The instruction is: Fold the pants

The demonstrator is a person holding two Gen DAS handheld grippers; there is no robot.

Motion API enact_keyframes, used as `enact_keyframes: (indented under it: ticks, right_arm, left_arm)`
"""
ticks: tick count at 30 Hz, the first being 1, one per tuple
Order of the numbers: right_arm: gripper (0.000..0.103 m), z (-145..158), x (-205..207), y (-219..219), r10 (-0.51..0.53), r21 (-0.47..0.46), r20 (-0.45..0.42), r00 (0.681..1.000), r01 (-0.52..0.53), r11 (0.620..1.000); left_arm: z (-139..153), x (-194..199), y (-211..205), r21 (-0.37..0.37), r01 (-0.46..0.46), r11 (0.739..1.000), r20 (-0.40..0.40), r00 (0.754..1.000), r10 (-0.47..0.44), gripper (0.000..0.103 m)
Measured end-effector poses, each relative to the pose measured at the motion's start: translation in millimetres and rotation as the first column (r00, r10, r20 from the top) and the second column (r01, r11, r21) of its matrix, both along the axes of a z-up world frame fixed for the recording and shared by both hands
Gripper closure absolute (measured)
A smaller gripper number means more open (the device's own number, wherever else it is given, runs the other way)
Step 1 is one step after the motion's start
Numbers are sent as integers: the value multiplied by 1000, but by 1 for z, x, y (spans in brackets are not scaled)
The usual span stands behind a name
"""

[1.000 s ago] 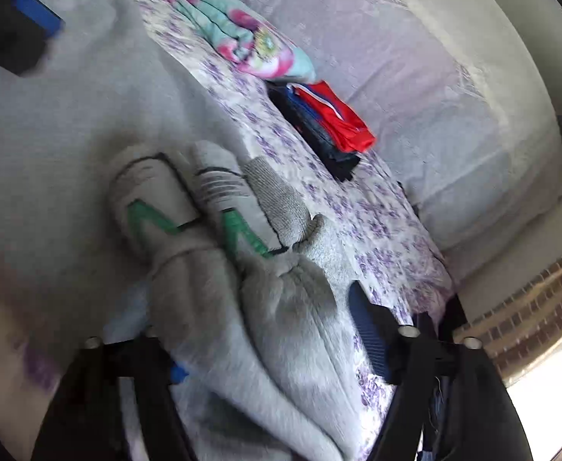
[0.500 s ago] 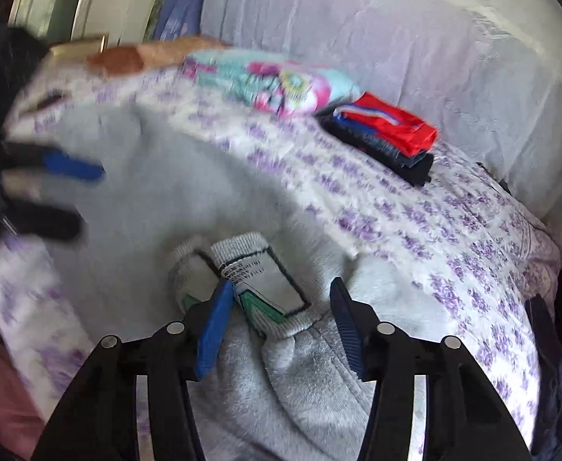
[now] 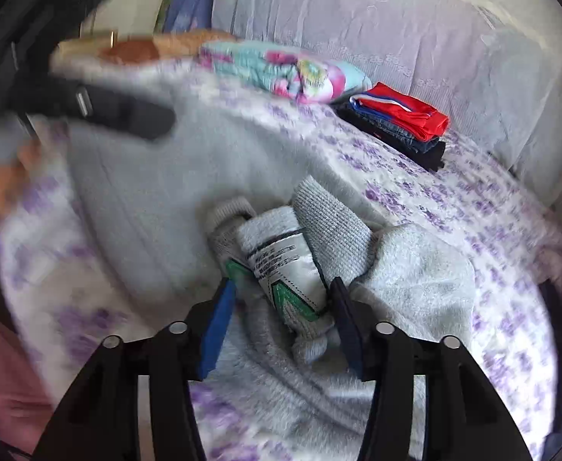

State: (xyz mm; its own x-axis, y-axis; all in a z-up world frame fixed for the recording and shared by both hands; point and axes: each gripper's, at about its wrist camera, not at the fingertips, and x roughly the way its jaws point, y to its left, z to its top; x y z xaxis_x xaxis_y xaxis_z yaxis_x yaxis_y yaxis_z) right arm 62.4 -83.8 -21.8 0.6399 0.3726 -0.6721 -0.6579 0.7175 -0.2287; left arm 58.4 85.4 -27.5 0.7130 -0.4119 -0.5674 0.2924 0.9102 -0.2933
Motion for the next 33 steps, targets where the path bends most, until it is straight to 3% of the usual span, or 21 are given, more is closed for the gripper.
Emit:
enact_keyframes:
  ticks: [2, 4, 7, 8, 9, 12, 14, 15, 17, 19, 22, 24, 25, 26, 28, 33]
  right_arm:
    - [47, 27, -2, -31, -27, 193, -32, 999, 33, 981]
    - [47, 46, 7, -67, -109, 338, -68, 992, 126, 933]
    - [73, 57, 42, -114, -231, 466, -164, 959, 282, 838]
    - [80, 57, 56, -124, -250, 485, -197, 948, 316, 815]
    - [83, 54, 72, -131, -263, 494, -228, 937, 344, 798]
    - [87, 28, 118, -136, -270, 453, -356, 895, 418, 788]
    - [93, -8, 147, -130, -318, 336, -429, 846, 476, 813]
    - [94, -25, 155, -129, -310, 307, -460, 832, 477, 824]
    - [96, -28, 145, -134, -295, 344, -465, 835, 477, 809]
    - [90, -13, 123, -140, -322, 349, -447, 835, 494, 796]
    - [89, 16, 71, -142, -294, 414, -341, 893, 424, 806]
    - [72, 25, 31, -137, -287, 411, -250, 925, 369, 833]
    - [50, 26, 15, -135, -307, 390, -196, 931, 361, 847]
    - [45, 25, -1, -132, -343, 356, -128, 931, 366, 860]
    - [46, 16, -26, -124, -372, 251, -36, 928, 369, 895]
    - [53, -11, -29, -118, -367, 143, -49, 929, 370, 918]
  left_arm:
    - [8, 2, -8, 10, 28, 1000, 19, 999, -28, 5]
    - [18, 6, -21, -4, 76, 997, 43, 996, -76, 5]
    - [34, 17, -53, -10, 168, 986, 89, 982, -167, 6]
    - [36, 21, -66, 0, 196, 981, 100, 976, -196, 16]
    - [37, 29, -82, 11, 238, 971, 92, 967, -238, 37]
    - [16, 56, -117, 29, 305, 952, -38, 952, -304, 69]
    - [-16, 76, -128, 105, 266, 958, -166, 955, -246, 73]
    - [-32, 83, -125, 92, 251, 964, -209, 951, -228, 73]
    - [-36, 79, -115, 31, 250, 968, -198, 951, -239, 73]
    - [-35, 77, -107, 4, 245, 970, -209, 948, -238, 73]
    - [-37, 76, -106, -4, 248, 969, -199, 949, -244, 73]
    - [-37, 77, -106, -8, 243, 970, -198, 950, -240, 73]
    - [-37, 76, -106, -8, 243, 970, -196, 951, -240, 73]
    - [-38, 76, -107, -6, 245, 970, -193, 951, -241, 73]
    - [-38, 76, -108, -1, 246, 969, -190, 952, -242, 73]
    - [-36, 76, -110, 16, 246, 969, -193, 952, -238, 73]
